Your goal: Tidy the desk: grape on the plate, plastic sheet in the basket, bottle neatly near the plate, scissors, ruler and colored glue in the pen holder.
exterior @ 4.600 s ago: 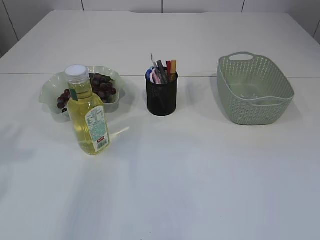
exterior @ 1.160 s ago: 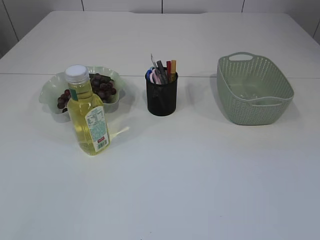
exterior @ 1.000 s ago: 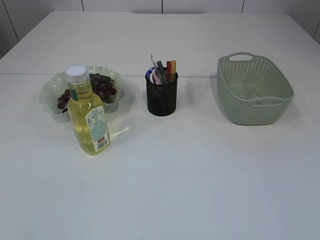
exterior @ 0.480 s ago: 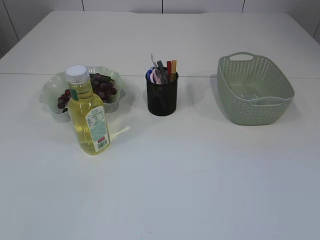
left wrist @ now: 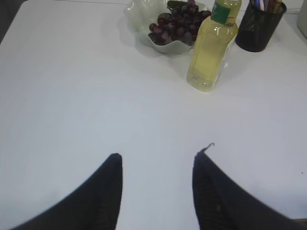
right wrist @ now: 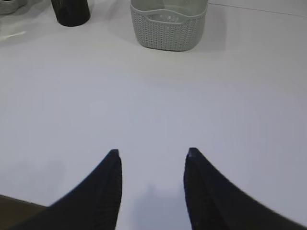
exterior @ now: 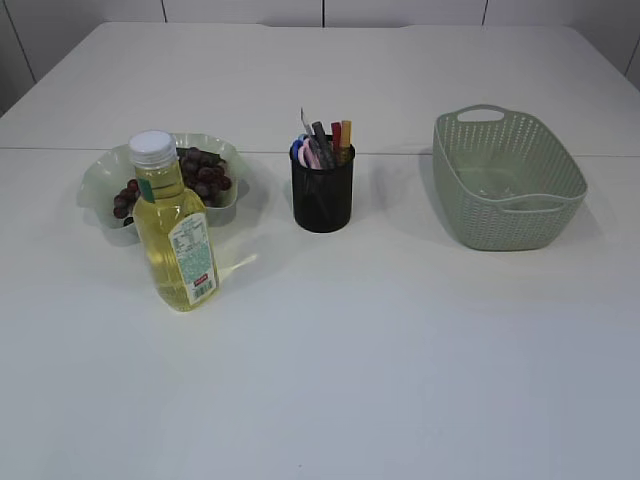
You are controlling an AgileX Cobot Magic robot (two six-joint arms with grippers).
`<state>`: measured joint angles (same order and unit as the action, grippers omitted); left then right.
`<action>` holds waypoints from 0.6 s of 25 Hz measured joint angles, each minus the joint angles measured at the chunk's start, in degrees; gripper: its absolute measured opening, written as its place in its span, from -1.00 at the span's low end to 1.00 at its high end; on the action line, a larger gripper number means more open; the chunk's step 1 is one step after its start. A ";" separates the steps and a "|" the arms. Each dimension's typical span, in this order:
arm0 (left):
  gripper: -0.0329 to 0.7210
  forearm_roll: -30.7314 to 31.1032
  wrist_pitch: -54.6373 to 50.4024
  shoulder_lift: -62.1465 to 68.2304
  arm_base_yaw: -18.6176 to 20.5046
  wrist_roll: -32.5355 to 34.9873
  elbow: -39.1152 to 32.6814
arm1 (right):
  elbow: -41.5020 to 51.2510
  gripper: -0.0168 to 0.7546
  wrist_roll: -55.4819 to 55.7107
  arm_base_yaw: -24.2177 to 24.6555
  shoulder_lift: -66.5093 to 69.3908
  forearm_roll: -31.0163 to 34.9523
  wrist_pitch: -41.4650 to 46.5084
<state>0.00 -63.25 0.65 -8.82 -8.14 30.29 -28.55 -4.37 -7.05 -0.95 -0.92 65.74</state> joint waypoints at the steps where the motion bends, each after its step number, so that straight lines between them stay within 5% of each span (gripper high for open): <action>1: 0.02 0.00 0.00 0.00 0.73 0.00 0.00 | 0.00 -0.05 0.00 0.67 0.00 0.00 0.00; 15: 0.02 0.00 0.00 0.00 5.38 0.00 0.00 | 0.00 -0.05 0.00 10.05 0.00 0.21 0.00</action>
<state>0.00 -63.25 0.65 -3.44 -8.14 30.29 -28.55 -4.37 3.00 -0.95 -0.70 65.74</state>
